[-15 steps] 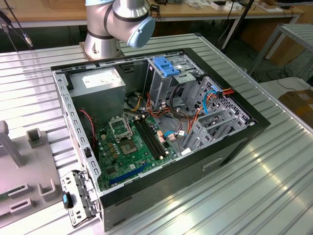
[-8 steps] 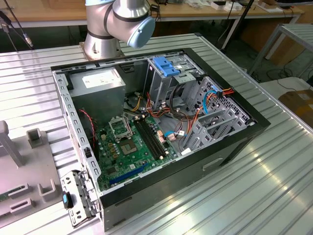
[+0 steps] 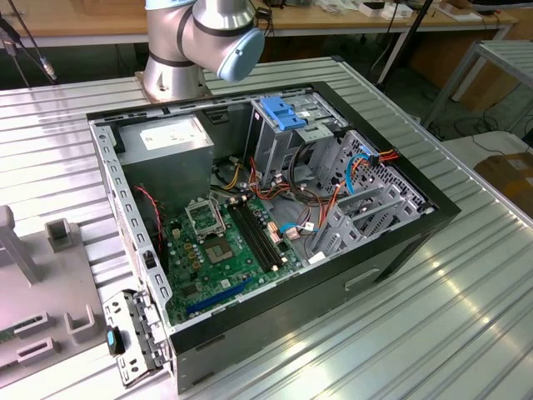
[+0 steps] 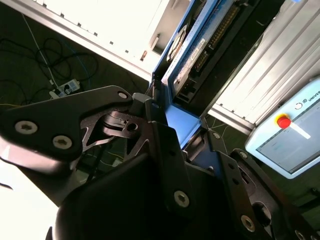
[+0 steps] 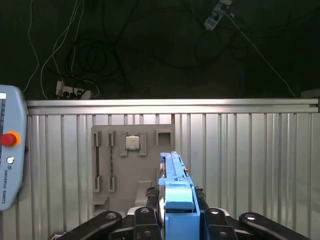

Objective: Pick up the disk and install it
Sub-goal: 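Pick up the disk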

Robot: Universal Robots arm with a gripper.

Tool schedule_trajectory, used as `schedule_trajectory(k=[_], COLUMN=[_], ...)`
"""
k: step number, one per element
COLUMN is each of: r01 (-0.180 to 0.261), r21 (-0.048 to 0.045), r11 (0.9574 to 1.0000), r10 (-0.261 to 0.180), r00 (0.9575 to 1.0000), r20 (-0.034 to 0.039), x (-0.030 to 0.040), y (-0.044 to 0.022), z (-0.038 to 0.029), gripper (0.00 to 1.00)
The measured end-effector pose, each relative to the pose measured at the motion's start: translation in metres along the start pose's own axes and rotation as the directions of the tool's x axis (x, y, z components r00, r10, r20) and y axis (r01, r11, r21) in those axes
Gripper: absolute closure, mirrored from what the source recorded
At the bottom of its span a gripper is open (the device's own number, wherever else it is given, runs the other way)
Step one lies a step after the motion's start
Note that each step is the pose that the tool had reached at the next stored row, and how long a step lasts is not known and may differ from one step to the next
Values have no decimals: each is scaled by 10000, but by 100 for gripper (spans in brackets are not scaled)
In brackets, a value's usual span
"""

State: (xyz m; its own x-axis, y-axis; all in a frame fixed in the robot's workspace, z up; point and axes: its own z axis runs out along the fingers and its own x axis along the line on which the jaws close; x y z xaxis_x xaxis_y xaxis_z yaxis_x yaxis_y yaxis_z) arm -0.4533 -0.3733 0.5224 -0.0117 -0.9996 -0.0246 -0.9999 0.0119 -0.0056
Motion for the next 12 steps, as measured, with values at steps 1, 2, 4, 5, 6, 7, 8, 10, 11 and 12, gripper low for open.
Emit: schedule_trajectory(k=[1,2,4,5,6,7,8,10,11,12], r01=[0,0,0,0,1,0,0,0,1,0], r21=[1,1,0,1,1,0,1,0,1,0], r11=[10000,10000,10000,10000,10000,10000,10000,10000,10000,10000], r10=[0,0,0,0,-1,0,0,0,-1,0], r00=[10000,10000,10000,10000,10000,10000,10000,10000,10000,10000], r20=[0,0,0,0,0,0,-1,0,0,0], x=[0,0,-1,-1,-1,-1,-1,-1,-1,-2], y=[-16,-33,-57,-63,-74,-103,-117,-135,-143,-161], z=[0,1,0,1,1,1,1,1,1,1], gripper=[63,63,63,63,63,63,63,63,63,63])
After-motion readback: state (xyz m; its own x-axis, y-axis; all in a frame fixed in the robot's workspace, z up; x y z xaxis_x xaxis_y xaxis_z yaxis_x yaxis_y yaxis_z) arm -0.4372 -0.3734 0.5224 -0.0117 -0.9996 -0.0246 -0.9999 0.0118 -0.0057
